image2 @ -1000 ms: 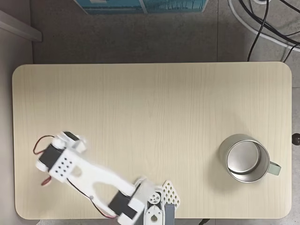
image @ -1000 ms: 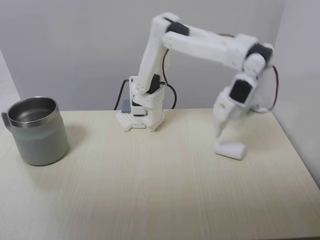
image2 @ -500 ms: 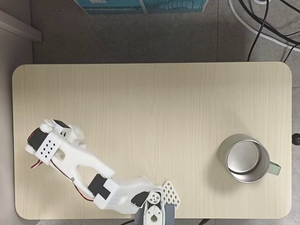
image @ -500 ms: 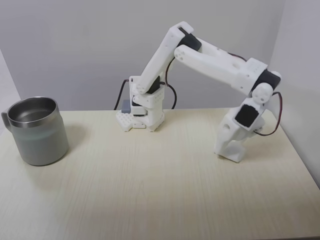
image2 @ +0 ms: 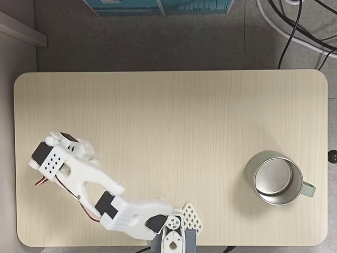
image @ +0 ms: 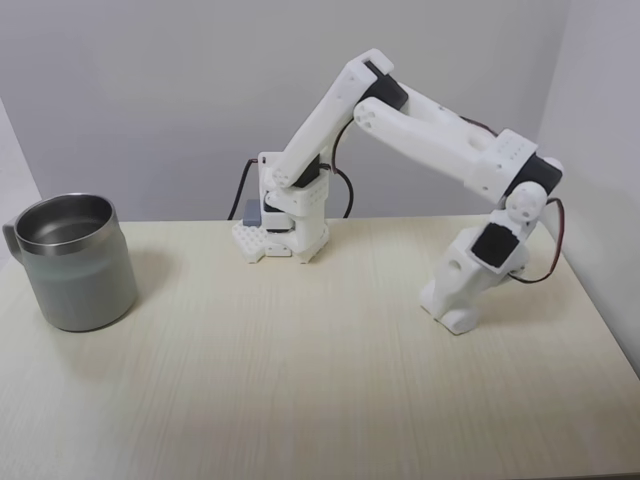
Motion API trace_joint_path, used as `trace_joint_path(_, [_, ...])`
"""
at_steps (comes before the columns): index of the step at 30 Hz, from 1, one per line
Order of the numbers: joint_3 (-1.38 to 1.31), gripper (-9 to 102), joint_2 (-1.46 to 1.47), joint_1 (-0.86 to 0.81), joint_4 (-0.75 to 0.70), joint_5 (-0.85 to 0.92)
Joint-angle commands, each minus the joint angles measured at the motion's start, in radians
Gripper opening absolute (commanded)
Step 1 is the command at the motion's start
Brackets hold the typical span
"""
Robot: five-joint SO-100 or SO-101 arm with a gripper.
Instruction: Grasp a dressing and put it in the cup.
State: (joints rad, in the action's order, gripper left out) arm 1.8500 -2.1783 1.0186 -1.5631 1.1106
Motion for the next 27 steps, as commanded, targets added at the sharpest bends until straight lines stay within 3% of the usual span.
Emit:
trace_joint_path(1, [0.032, 0, 0.012, -0.015, 0.017, -0.002])
trace_joint_path(13, [0.034, 0, 0.227, -0.009, 0.009, -0.12])
trace_joint_path(23, [0.305, 0, 0.552, -0.054, -0.259, -0.388])
trace_joint_path(27, [0.265, 0, 0.733, -0.114, -0.268, -0.422])
